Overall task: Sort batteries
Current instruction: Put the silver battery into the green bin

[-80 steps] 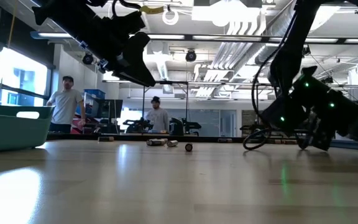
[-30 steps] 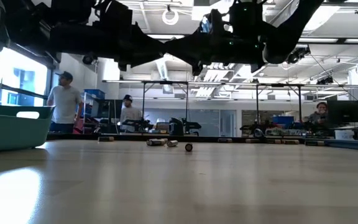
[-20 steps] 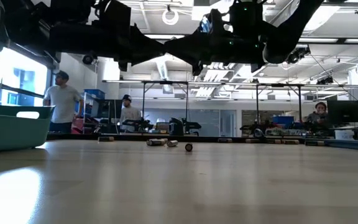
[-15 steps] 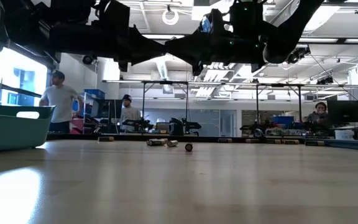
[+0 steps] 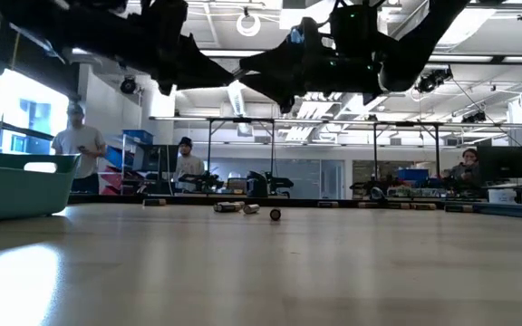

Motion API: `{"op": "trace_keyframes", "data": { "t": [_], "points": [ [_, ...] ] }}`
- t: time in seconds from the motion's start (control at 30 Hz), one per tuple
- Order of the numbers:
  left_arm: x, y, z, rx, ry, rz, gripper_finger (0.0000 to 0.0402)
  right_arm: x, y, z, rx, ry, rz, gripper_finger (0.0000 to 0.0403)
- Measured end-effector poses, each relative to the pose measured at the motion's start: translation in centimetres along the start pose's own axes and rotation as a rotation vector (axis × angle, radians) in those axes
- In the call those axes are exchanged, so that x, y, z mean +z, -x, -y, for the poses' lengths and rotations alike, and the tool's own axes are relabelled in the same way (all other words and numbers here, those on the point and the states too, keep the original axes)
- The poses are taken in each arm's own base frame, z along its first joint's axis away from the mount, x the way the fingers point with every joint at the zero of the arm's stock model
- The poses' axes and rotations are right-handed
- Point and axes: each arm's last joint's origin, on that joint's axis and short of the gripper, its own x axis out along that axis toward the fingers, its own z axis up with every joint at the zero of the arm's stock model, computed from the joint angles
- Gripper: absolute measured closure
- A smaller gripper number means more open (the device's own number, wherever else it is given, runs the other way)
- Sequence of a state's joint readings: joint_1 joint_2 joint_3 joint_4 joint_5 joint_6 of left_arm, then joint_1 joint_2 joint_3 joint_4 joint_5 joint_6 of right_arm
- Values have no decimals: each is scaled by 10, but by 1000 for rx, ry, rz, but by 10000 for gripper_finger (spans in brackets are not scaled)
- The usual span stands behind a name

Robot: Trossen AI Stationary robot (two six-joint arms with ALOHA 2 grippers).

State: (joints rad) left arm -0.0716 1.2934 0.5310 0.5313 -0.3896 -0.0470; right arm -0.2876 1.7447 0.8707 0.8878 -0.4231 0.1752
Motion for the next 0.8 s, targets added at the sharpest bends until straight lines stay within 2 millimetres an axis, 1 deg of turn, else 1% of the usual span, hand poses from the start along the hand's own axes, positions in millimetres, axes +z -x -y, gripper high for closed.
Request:
{"op": "trace_keyframes", "data": {
  "t": [0.13,0.23,0.37,0.47,0.63,0.7,0.8],
  "points": [
    [8,13,7,-1,-63,-168,368,19,-1,11,-51,31,79,188],
    [24,27,10,36,-58,-239,368,25,0,17,-63,33,88,186],
    [32,54,15,60,-30,-437,368,33,8,22,-80,44,105,187],
    [43,78,16,108,35,-577,368,30,13,27,-104,37,91,187],
    [43,116,21,184,226,-857,368,20,15,31,-118,18,20,187],
    [35,128,24,228,309,-958,368,18,15,30,-119,18,-1,187],
    [18,137,33,266,438,-1047,368,18,13,27,-107,44,-2,187]
  ]
}}
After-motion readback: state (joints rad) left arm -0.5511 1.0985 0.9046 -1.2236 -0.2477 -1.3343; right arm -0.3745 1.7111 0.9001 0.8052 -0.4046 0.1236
